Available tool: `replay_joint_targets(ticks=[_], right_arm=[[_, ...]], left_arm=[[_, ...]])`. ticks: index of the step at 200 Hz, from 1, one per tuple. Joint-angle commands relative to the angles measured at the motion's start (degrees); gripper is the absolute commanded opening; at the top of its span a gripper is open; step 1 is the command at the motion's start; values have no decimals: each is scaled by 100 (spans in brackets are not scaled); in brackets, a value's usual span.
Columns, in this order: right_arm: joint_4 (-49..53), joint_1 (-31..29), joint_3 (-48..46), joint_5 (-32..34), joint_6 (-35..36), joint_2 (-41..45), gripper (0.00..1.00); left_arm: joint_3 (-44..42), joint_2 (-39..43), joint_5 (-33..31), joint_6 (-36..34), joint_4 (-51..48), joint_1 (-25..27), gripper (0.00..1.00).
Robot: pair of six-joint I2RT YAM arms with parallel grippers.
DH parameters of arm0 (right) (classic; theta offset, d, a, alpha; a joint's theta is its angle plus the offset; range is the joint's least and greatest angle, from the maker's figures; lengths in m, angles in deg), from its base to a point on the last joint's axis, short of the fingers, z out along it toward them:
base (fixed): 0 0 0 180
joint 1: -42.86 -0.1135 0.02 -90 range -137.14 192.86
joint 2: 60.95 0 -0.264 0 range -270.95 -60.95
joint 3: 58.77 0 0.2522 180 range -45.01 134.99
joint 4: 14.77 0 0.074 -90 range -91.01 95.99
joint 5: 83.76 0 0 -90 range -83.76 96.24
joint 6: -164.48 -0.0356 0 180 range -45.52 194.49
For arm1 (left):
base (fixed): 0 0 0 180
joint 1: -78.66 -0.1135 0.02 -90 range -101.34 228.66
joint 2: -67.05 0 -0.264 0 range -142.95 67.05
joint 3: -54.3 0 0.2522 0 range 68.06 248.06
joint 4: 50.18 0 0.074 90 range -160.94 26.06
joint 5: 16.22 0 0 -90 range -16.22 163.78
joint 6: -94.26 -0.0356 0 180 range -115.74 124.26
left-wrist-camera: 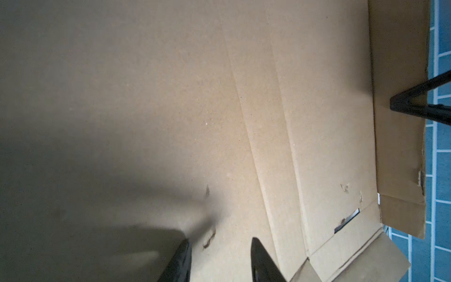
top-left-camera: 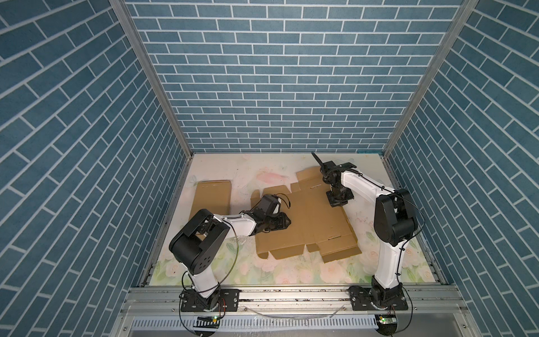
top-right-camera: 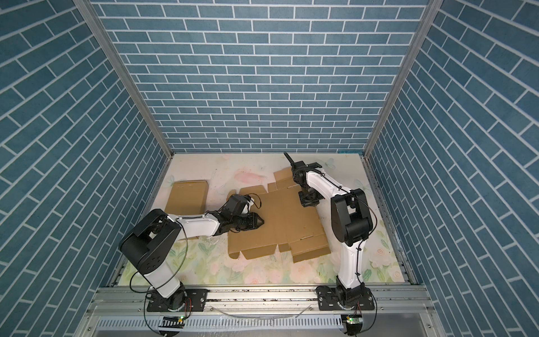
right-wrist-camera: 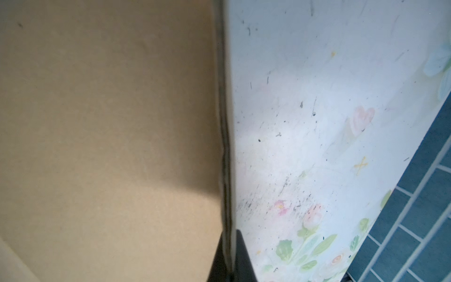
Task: Fold the paper box
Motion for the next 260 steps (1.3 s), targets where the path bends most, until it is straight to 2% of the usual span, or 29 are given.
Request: replay_joint_targets(ticks=[1, 62, 85, 112, 134, 166, 199, 218, 260], right_arm=[[-143, 10, 226, 63, 23, -243, 0], [-940, -15, -311, 381, 101, -187, 0], [-1083, -18, -382, 649, 579, -109, 0], [-1290, -17, -453, 1067, 1612, 215, 0], [-1502, -24, -361, 1508, 2457, 457, 0], [-2062, -176, -136, 1961, 3705, 671, 0], [-2691, -582, 34, 2549, 4497, 888, 0], [-3441, -885, -244, 2958, 5073, 1085, 0], [-5858, -1587, -1542, 3762, 6448, 1526, 0]], left_arm=[[-185, -198, 25, 87, 129, 37, 41], [-184, -50, 52, 241, 49, 369, 41], [-68, 279, 209, 229, -169, 379, 43], [362, 1149, 21, -442, -1142, 292, 51], [597, 1725, -80, -806, -1671, -68, 56], [642, 2257, 172, -912, -1734, -874, 58], [682, 2587, 110, -1146, -2010, -1437, 58], [631, 2786, 117, -1166, -2052, -1651, 58], [580, 3164, 94, -1229, -2173, -2007, 58]])
